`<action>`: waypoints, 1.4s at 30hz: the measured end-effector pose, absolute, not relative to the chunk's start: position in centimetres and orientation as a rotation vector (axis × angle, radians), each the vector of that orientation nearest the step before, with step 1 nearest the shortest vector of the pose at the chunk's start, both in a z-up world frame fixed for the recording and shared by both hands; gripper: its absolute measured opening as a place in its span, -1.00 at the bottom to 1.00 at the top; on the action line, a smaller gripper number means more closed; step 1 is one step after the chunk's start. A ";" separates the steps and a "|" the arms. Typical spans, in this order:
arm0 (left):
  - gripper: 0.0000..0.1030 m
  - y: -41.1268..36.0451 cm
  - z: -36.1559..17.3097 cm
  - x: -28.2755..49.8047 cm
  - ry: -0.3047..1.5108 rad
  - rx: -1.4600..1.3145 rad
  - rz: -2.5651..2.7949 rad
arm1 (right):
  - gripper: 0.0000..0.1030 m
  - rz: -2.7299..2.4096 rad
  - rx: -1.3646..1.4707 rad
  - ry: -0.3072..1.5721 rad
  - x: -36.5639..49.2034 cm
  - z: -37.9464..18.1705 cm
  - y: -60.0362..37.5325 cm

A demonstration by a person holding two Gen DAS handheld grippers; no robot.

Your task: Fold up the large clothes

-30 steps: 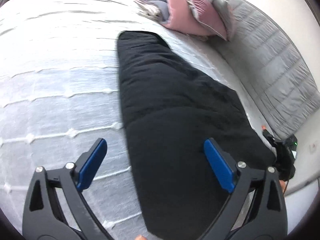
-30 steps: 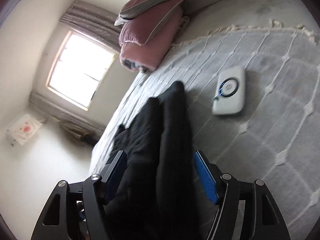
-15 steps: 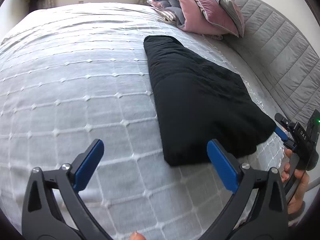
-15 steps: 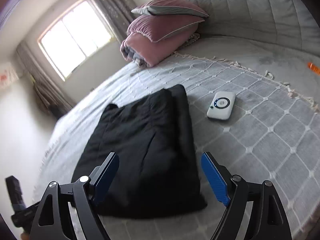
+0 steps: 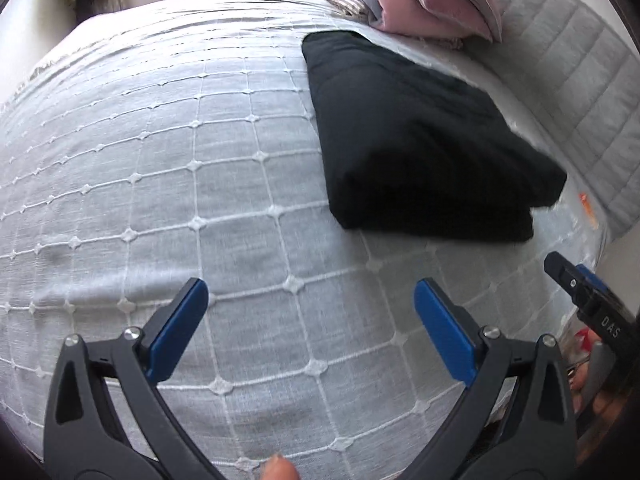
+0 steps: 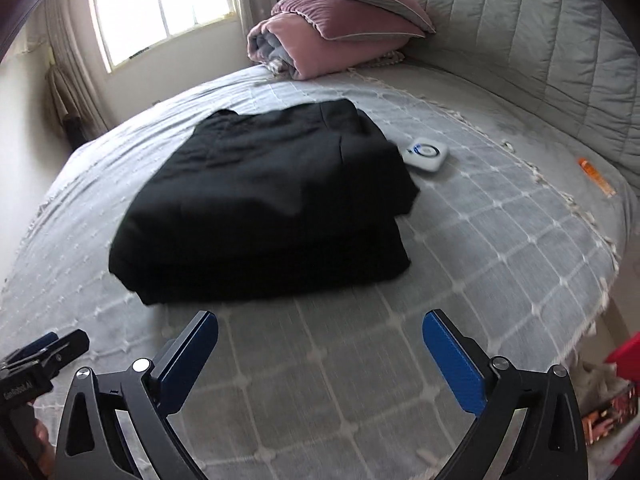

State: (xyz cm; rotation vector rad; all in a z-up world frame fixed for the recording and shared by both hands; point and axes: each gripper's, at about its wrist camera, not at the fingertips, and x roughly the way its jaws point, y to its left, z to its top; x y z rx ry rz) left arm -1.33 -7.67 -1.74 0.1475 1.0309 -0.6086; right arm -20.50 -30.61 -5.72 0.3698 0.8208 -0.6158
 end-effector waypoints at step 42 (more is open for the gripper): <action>0.99 -9.3 -3.0 -3.9 1.000 0.245 -0.604 | 1.00 -0.618 0.303 0.880 -19.8 -7.4 -28.8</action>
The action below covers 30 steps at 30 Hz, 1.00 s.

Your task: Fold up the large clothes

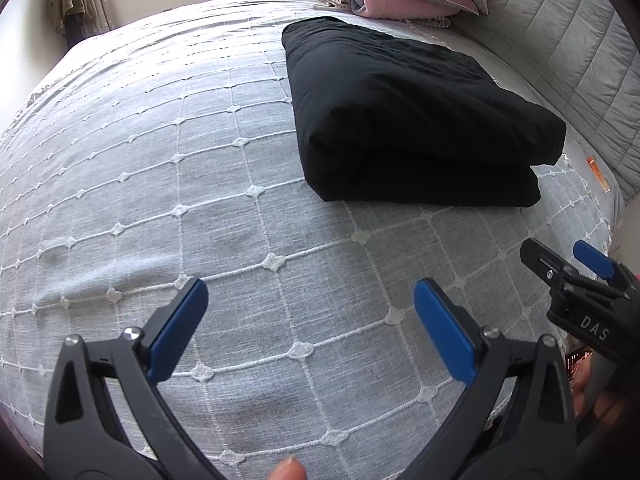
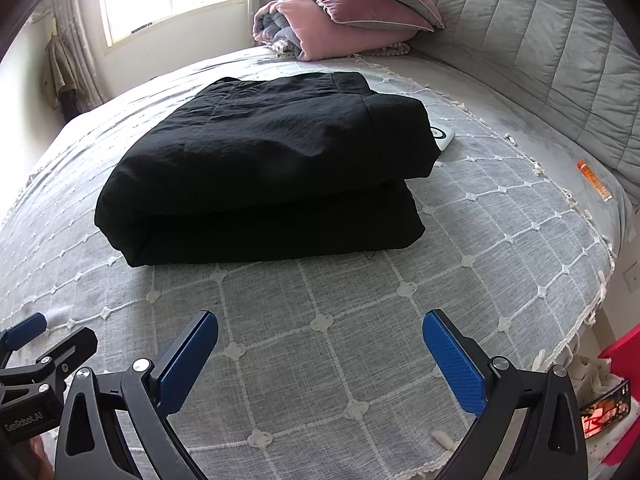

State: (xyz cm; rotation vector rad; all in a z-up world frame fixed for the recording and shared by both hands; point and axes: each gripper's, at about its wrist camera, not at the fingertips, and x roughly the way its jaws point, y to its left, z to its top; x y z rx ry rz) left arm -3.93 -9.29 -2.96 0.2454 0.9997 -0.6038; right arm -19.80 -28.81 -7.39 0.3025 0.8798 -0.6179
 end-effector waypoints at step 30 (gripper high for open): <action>0.99 -9.3 -2.9 -4.1 0.969 0.290 -0.546 | 1.00 -0.619 0.305 0.889 -19.9 -7.7 -29.0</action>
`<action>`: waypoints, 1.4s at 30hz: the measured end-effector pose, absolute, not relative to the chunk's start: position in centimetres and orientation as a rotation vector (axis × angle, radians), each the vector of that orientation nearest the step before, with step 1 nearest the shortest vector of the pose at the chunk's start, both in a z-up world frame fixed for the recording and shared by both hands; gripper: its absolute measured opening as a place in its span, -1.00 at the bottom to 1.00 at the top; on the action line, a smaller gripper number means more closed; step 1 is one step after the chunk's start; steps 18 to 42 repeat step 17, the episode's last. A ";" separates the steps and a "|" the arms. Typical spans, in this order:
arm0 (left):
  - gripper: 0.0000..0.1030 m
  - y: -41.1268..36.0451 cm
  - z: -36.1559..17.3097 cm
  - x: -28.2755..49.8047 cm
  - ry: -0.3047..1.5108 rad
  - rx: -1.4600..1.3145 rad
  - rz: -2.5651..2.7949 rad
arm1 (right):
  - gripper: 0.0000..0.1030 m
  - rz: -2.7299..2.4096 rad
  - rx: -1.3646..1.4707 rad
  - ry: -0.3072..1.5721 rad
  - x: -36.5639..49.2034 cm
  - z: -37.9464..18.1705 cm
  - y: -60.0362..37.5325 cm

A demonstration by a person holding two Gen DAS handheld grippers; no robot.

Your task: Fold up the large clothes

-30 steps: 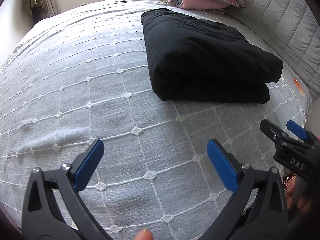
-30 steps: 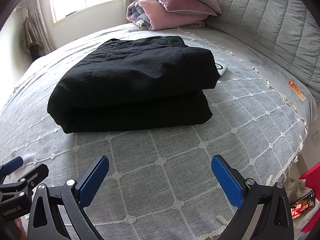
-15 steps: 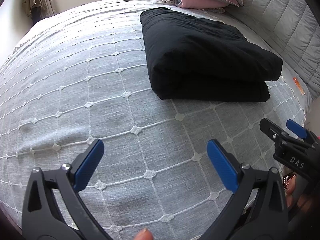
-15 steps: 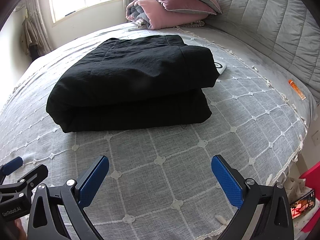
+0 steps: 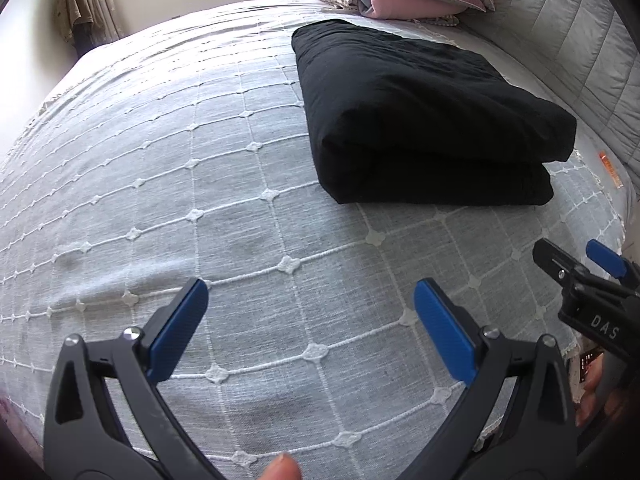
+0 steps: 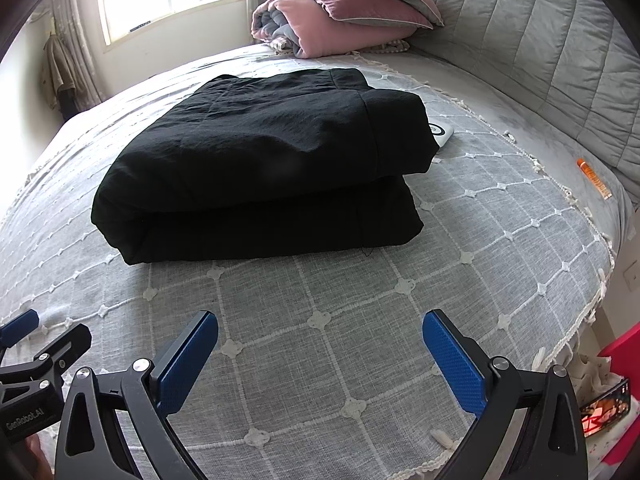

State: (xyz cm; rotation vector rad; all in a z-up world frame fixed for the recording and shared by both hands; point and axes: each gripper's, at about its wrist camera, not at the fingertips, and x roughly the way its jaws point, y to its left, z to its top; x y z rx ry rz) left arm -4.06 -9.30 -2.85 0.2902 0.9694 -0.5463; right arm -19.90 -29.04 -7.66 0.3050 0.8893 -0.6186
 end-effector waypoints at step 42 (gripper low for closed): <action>0.99 -8.8 -2.8 -3.8 0.970 0.275 -0.520 | 1.00 -0.622 0.314 0.891 -19.6 -7.7 -28.7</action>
